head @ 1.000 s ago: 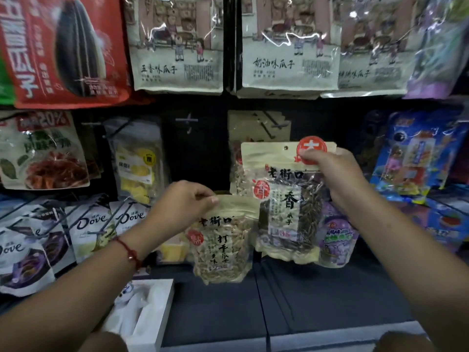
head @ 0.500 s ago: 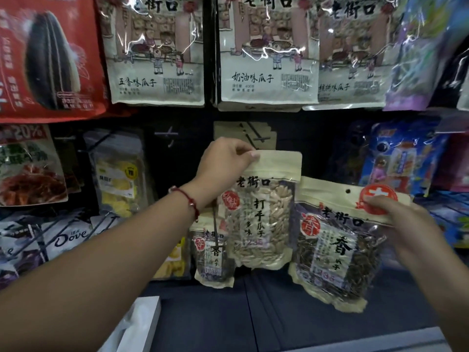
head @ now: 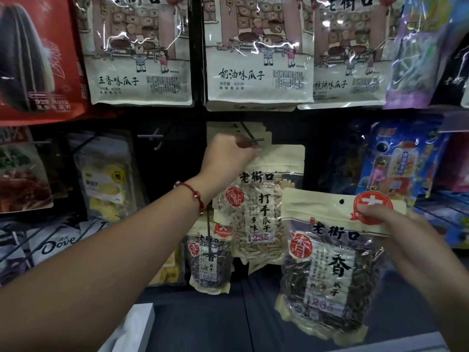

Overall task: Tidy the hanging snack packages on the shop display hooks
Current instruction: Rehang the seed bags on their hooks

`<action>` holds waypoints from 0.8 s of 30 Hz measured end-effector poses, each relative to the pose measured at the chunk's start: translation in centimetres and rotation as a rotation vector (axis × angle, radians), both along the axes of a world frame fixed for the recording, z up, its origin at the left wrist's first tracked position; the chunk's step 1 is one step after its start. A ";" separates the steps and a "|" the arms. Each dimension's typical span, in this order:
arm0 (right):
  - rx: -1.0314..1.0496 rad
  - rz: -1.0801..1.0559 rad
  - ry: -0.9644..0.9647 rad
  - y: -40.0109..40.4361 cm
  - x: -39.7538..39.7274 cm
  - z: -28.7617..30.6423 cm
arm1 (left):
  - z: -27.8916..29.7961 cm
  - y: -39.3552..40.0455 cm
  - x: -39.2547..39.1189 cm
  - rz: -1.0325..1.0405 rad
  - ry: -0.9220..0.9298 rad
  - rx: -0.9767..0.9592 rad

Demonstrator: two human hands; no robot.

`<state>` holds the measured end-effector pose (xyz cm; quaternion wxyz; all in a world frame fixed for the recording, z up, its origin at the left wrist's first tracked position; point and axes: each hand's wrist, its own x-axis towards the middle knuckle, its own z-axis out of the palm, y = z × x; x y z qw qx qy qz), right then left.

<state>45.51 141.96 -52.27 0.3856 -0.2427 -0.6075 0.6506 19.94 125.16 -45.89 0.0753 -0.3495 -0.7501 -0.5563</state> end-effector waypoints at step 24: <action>0.078 0.190 -0.159 -4.9 -13.5 -0.5 | -2.6 -1.6 -2.3 -0.034 -0.155 0.152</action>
